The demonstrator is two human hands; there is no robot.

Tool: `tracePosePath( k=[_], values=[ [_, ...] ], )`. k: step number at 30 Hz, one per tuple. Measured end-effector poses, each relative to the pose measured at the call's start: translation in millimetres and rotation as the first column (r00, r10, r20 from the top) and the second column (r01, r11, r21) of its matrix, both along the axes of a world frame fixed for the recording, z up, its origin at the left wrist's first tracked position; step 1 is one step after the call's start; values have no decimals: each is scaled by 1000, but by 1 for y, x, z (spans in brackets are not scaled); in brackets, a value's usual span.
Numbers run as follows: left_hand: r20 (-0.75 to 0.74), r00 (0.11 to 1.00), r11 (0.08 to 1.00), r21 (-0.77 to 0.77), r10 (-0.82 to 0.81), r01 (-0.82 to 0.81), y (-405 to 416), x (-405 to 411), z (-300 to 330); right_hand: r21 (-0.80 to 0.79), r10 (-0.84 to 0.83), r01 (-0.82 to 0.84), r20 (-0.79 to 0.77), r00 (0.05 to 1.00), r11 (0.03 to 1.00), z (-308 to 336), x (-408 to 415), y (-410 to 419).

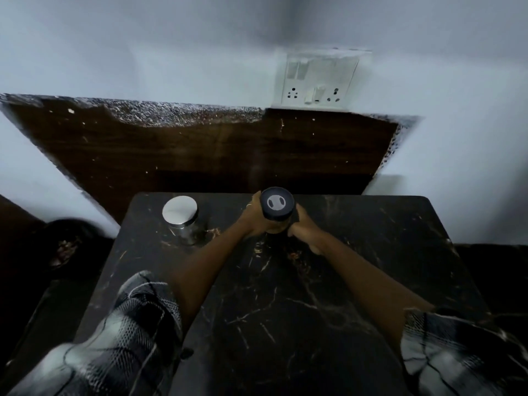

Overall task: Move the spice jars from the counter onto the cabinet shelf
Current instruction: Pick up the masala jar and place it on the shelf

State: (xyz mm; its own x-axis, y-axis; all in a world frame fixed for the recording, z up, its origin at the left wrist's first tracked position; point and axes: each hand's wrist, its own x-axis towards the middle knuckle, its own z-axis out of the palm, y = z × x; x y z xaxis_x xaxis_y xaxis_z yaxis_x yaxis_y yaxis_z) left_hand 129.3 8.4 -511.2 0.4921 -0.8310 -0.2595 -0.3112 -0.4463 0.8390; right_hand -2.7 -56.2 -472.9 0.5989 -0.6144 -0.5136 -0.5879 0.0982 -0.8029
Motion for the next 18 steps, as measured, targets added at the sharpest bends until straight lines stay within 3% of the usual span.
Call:
tracePosePath(
  k=[9, 14, 18],
  values=[
    [179, 980, 994, 41, 90, -98, -6, 1, -15, 0, -115, 115, 94, 989, 993, -19, 2, 2],
    [-45, 982, 977, -104, 182, -186, 5, -12, 5, -98, -183, 198, 142, 973, 975, -7, 0, 2],
    [-94, 972, 935, -268, 214, -232, 2, -21, 51, -152, -248, 306, 316, 916, 940, 32, -4, 0]
  ],
)
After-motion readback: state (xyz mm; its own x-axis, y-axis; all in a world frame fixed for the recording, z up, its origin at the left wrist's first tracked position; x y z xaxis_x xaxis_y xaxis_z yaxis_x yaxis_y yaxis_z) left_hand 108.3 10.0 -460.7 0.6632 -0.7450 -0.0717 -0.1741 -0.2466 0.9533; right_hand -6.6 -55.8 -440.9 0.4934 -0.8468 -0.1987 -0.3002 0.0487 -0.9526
